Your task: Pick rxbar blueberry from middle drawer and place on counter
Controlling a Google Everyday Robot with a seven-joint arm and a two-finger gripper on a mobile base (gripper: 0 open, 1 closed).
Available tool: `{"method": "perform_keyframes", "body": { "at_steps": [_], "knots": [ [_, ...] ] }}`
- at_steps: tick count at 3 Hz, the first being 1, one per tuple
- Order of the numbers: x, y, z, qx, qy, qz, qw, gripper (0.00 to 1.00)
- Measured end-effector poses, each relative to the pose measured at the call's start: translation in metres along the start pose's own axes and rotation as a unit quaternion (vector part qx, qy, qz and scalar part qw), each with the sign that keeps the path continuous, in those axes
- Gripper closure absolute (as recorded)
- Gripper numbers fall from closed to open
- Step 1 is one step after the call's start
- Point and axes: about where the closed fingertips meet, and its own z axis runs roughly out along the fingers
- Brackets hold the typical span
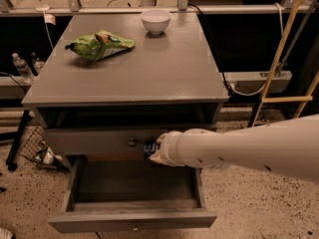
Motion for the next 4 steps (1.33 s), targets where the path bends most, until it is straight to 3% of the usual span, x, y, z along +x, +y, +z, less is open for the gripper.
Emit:
{"method": "perform_keyframes", "body": {
  "at_steps": [1,2,4],
  "knots": [
    [0.016,-0.017,-0.020,0.011,0.004,0.011,0.9999,1.00],
    [0.051,-0.046,-0.052,0.045,0.015,0.023,0.9986,1.00],
    [0.092,-0.093,-0.097,0.095,0.034,0.026,0.9945,1.00]
  ]
}}
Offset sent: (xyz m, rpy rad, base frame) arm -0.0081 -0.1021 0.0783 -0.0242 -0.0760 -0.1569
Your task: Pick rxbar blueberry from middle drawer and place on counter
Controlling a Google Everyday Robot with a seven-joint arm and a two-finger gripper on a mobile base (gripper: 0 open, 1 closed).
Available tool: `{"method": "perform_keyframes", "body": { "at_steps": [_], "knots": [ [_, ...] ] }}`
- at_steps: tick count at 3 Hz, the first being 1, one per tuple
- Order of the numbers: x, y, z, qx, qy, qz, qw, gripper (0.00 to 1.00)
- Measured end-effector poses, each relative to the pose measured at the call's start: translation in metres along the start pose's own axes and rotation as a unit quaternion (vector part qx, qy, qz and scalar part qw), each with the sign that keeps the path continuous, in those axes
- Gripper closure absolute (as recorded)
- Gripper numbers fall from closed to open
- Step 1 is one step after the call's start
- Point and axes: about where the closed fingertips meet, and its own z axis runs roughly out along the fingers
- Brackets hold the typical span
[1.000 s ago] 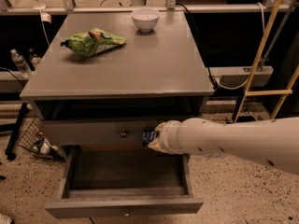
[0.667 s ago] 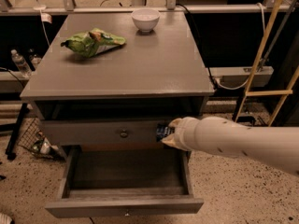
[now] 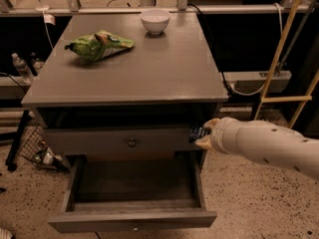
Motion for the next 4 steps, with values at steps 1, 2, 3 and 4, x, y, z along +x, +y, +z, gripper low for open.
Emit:
{"method": "perform_keyframes", "body": {
  "at_steps": [1,2,3,4],
  "knots": [
    [0.025,-0.038,-0.032,0.030,0.017,0.003,0.9994,1.00],
    [0.030,-0.062,-0.062,0.047,0.031,0.010,0.9983,1.00],
    [0.016,-0.079,-0.096,0.065,0.042,0.005,0.9970,1.00],
    [-0.018,-0.086,-0.113,0.075,0.054,-0.016,0.9956,1.00]
  ]
}}
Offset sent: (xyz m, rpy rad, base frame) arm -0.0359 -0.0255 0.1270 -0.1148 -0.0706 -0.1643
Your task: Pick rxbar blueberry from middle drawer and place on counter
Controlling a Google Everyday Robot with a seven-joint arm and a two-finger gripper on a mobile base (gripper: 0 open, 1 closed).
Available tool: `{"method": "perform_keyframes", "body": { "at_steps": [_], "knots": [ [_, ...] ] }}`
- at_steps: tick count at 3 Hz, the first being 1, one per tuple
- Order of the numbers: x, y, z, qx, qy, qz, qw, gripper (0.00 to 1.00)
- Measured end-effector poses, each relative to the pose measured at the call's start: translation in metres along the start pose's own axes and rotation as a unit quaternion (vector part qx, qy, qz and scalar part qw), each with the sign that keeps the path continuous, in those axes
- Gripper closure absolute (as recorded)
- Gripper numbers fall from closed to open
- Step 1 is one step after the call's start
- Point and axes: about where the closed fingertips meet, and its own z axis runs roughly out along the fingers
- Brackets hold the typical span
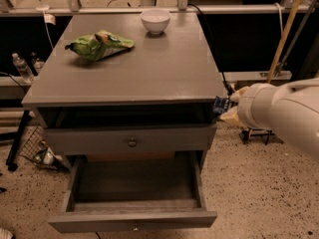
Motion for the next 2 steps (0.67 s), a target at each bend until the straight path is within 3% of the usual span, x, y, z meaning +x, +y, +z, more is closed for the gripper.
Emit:
{"method": "perform_keyframes", "body": {
  "at_steps": [2],
  "knots": [
    [-0.069,-0.012,0.021,-0.021,-0.002,-0.037,0.9991,1.00]
  ]
}}
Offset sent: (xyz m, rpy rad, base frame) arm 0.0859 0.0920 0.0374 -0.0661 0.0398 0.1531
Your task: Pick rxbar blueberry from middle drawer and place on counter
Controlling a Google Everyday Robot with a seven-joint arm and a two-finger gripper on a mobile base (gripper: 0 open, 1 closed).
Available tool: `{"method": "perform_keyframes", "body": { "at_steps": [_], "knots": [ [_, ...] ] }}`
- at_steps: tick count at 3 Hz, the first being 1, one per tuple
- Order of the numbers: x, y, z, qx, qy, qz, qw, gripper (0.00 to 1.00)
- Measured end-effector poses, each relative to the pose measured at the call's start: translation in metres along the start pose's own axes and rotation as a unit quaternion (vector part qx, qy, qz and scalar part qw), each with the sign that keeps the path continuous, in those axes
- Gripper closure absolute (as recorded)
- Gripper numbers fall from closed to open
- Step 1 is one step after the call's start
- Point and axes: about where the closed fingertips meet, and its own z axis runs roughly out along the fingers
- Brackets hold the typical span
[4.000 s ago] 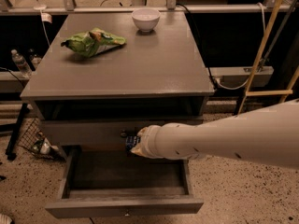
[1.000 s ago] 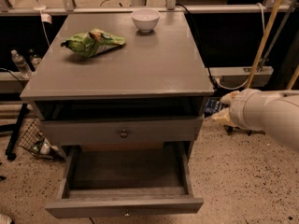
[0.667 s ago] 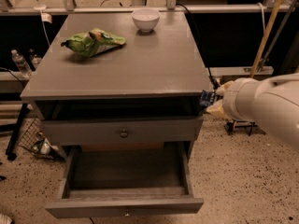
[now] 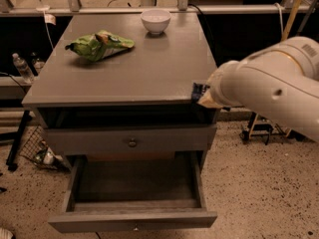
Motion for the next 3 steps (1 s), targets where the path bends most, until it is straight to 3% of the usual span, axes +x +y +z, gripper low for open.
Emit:
{"method": "perform_keyframes", "body": {
  "at_steps": [3],
  "knots": [
    [-0.066,-0.060,0.051,-0.027,-0.049,-0.030,0.9980,1.00]
  ]
}}
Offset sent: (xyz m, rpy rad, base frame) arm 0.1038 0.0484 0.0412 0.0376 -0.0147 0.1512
